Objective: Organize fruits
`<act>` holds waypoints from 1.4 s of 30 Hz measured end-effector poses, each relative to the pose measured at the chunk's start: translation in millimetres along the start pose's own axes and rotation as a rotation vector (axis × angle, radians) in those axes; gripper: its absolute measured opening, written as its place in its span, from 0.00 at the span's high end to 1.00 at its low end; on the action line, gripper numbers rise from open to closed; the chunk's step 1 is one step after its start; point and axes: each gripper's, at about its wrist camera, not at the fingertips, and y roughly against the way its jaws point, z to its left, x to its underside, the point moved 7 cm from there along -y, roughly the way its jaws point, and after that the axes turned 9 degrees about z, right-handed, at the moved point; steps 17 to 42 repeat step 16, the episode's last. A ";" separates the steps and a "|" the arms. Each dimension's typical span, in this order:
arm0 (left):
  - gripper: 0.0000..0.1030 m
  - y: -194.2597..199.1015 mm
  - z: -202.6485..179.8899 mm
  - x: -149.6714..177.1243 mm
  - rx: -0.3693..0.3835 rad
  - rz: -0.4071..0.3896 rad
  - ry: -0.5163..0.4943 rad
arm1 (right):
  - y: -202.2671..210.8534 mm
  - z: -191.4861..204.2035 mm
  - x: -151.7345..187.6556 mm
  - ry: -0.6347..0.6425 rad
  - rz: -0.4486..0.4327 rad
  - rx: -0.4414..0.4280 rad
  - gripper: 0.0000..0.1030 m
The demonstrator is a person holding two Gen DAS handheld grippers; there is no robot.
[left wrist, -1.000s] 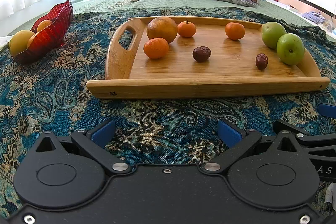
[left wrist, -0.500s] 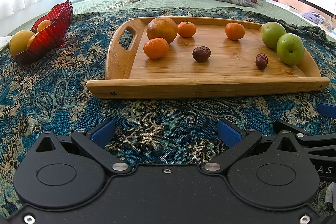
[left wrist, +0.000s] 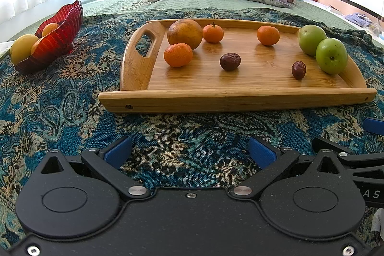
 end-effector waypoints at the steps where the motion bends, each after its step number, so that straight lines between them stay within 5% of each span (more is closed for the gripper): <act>1: 0.00 0.0 0.0 0.0 0.000 0.000 0.000 | 0.1 0.3 0.2 0.000 0.000 0.000 0.00; 42: 0.00 0.2 -2.1 1.3 0.003 -0.009 -0.004 | 0.3 0.4 0.3 0.001 -0.003 0.002 0.00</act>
